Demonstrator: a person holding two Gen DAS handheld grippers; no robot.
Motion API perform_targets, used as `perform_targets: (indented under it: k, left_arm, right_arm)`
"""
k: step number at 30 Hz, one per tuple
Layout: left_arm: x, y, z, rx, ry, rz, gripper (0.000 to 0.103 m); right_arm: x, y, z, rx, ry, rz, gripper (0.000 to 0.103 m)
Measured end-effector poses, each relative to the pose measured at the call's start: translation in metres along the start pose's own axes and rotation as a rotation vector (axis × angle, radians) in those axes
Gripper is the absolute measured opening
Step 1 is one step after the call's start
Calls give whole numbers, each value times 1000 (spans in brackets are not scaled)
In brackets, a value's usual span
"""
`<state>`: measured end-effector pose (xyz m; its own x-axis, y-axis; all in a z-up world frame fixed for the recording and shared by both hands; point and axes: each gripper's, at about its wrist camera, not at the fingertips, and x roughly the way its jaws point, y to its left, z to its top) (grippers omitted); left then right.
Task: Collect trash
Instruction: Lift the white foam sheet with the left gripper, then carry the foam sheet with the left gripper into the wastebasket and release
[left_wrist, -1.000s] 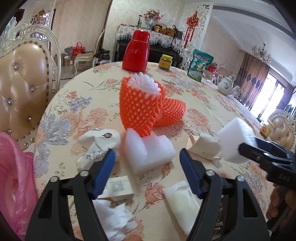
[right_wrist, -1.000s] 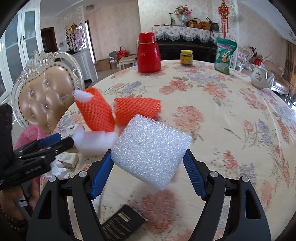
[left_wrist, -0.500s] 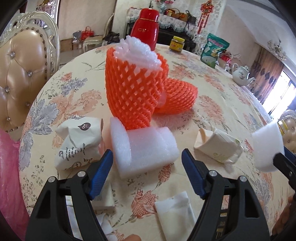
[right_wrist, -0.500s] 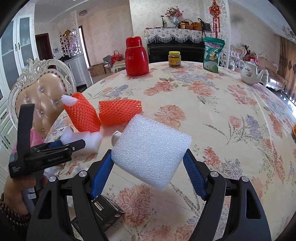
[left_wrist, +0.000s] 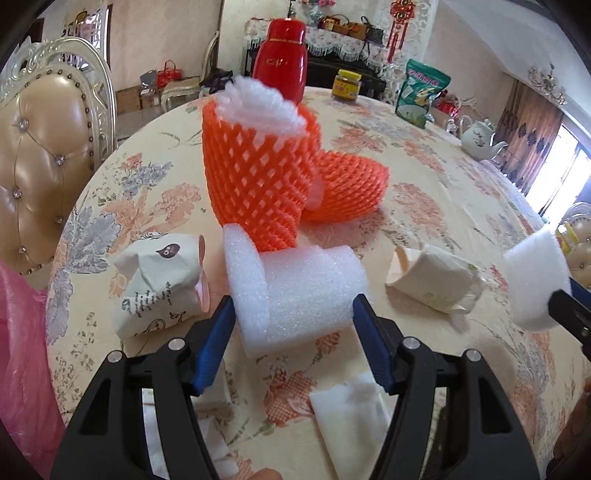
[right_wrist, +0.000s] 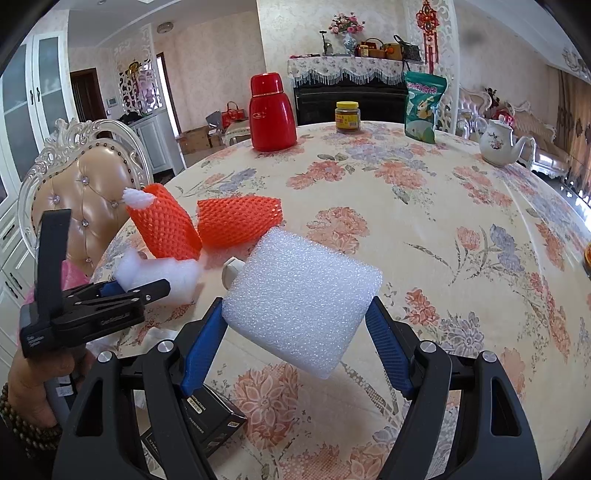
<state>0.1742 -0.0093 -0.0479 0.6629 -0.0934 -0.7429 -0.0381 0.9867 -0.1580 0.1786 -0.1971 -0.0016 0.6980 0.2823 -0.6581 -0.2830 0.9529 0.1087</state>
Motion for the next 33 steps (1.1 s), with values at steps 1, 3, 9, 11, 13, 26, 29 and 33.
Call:
perform_targets:
  k: [1,3,9,11,13,26,29,33]
  left_arm:
    - [-5,0,-1,0,-7,-6,63]
    - [-14,1,-1,-1,-20,-9,63]
    - [-45,11,-3,-12,-65,-13,63]
    - [-56,15,-4,-19,-82,-9,63]
    - [-68,20,-5,-27,-101,-7,63]
    - [-123,50,-15,-64,-180,19,63]
    - [-133,58,-18,-76,-194,24,63]
    - [-144,68,-22,-90,-209,31,63]
  right_arm:
    - [-1,1,0,-1,-1,-1,72]
    - [-3,3,0,-4,-4,0,72]
    - [-12,12,-2,-13,-17,3,72]
    - [-15,15,-2,-15,-23,4,72]
    - [-18,19,-2,-19,-27,7,72]
    - [-36,47,-1,-52,-49,32,72]
    - [-39,54,-1,-64,-55,36,72]
    - [-42,63,0,-74,-59,44,72]
